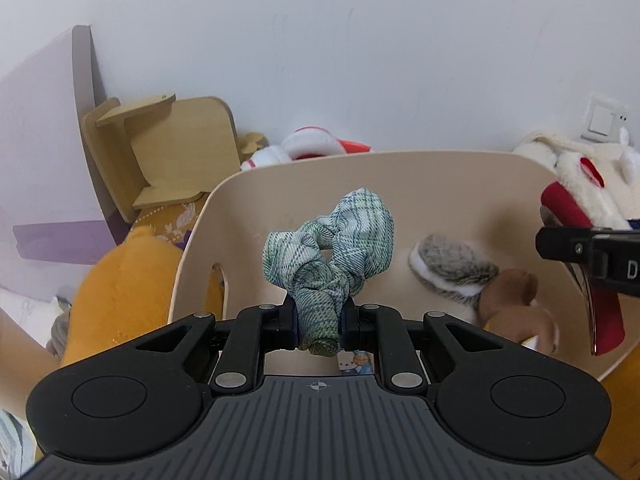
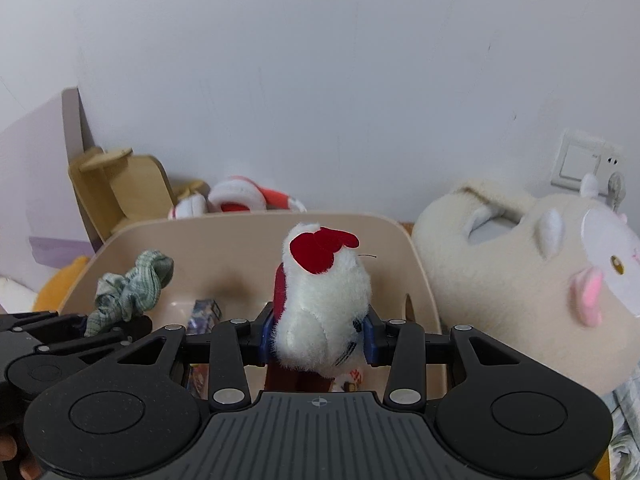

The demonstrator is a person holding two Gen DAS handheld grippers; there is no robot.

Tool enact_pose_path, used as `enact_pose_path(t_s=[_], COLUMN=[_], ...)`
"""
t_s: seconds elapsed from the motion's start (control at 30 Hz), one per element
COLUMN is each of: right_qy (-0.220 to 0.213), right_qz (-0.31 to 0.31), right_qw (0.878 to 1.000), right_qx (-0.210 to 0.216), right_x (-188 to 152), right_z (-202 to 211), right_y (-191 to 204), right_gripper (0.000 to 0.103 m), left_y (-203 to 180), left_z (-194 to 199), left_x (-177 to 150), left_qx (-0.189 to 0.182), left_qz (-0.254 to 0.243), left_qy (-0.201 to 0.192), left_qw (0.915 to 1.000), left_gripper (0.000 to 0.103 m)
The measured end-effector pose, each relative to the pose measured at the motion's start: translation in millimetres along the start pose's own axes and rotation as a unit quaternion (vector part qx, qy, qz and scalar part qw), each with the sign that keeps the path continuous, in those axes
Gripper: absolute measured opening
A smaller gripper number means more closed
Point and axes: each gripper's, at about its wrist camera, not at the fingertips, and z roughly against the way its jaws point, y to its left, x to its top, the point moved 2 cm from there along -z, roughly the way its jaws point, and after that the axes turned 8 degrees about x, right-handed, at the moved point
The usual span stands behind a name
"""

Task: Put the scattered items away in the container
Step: 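Lift both held items over the bin and open both tools to release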

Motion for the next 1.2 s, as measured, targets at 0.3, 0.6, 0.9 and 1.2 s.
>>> enact_pose_path(t_s=[0.3,0.6,0.9,1.2], right_qy=[0.032,-0.006,-0.066,-0.113], right_qz=[0.015,0.019,0.014,0.033], right_qw=[0.999,1.0,0.997,0.993], right_qx=[-0.012,-0.023,-0.024,-0.028], right_x=[-12,-12,-16,-43], right_z=[-23,5,59,108], right_y=[4,2,-6,10], right_gripper=[0.046,0.072,0.088,0.098], left_y=[-3,-3,0,11], left_z=[-4,28,68,98], left_x=[-8,-13,-18,-34], left_qx=[-0.003,-0.031,-0.034,-0.033], left_qz=[-0.013,-0.019,-0.017,-0.008], left_qy=[0.012,-0.041,-0.076,-0.089], left_qw=[0.9998,0.9985,0.9964,0.9954], left_gripper=[0.025,0.075,0.077,0.078])
